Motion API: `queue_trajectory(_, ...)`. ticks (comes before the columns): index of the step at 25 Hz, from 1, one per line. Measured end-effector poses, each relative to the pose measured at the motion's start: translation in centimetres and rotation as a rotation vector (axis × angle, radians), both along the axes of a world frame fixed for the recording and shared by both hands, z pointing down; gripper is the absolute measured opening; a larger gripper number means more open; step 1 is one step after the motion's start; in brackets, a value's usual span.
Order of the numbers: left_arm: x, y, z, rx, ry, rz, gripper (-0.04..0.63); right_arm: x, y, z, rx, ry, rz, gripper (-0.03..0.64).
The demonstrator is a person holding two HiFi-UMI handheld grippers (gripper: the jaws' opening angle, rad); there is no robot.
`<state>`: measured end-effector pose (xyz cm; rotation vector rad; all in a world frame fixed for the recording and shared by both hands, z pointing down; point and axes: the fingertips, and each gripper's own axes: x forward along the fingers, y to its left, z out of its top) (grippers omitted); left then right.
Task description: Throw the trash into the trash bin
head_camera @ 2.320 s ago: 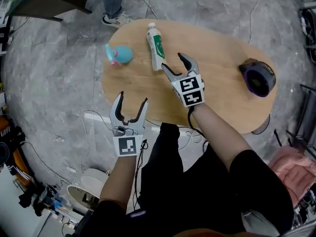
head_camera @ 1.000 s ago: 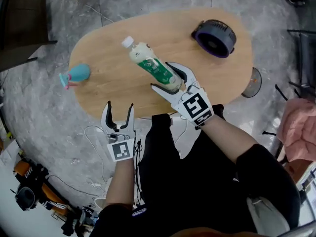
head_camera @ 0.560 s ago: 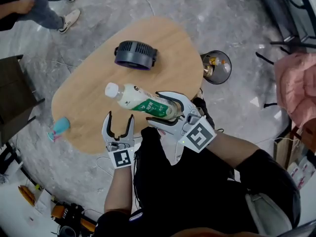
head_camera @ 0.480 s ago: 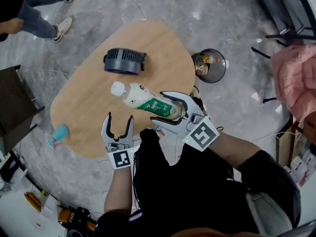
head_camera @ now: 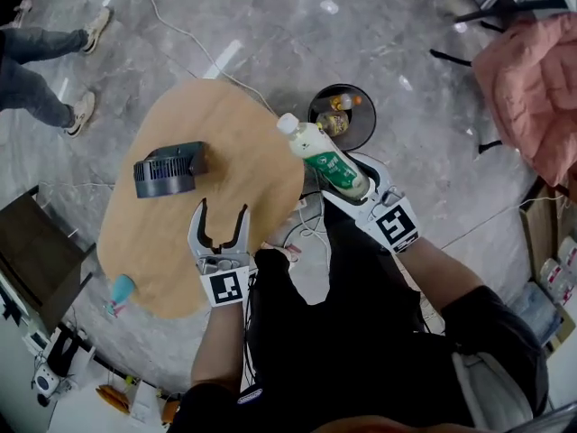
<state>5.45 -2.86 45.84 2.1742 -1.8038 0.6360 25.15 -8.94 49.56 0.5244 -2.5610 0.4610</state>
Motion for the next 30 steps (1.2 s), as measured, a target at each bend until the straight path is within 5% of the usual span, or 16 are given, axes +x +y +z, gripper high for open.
queue_trajectory(6,3.0,-3.1,1.2,-0.037,0.007,0.036,0.328,9.0,-1.9,10.1,-0.134,0.204,0.146,0.35)
queue_trajectory(13,4.2,-5.4,2.1,-0.05,0.001,0.062,0.328,13.3,-2.0,18.1,-0.267,0.357,0.206,0.35)
queue_trajectory(21,4.5,-5.8,2.7,-0.079,0.009,0.07,0.328,14.1,-0.1,28.1,-0.626,0.439,0.291,0.351)
queue_trajectory(25,4.3,-5.1,3.0,-0.098,0.015,0.061,0.328,14.2,-0.9,31.8,-0.653,0.604,0.236,0.351)
queue_trajectory(30,3.4,-3.8,3.5,-0.13,0.0,0.053,0.328,12.9,-3.3,35.5,-0.582,0.844,0.019,0.351)
